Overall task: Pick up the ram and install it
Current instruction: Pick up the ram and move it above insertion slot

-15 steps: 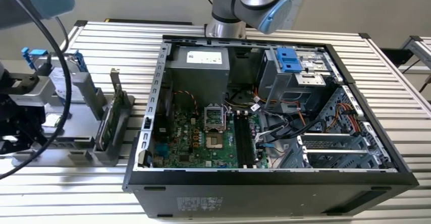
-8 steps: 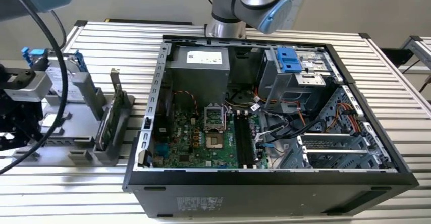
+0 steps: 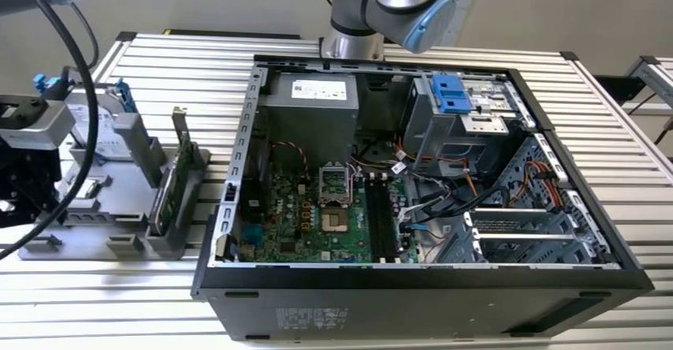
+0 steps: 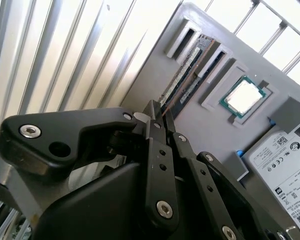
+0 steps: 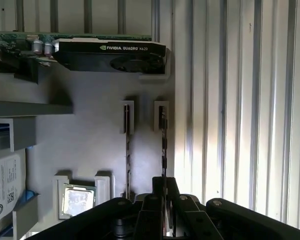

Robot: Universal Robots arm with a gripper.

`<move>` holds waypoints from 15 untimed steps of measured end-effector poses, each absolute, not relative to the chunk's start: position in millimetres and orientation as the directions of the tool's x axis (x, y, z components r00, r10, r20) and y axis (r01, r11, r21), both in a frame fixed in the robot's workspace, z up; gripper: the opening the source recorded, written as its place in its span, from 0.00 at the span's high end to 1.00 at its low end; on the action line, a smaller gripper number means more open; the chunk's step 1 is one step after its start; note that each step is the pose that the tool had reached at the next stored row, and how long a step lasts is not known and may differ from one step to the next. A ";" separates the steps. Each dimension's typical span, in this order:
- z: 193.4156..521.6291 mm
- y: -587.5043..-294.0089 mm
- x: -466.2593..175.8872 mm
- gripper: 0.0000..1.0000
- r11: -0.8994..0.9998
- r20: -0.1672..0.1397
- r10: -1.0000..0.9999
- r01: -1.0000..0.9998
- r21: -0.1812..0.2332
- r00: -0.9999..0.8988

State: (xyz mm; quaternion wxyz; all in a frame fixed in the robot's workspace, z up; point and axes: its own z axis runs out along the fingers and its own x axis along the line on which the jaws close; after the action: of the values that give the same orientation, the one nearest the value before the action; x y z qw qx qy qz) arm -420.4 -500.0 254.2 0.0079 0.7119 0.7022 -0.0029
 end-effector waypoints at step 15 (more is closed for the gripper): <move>277.7 -500.0 -420.3 1.00 -0.014 -0.015 1.000 1.000 0.007 0.014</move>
State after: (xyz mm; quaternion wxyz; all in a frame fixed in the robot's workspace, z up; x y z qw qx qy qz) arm -420.3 -500.0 277.7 0.0079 0.7119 0.7022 -0.0029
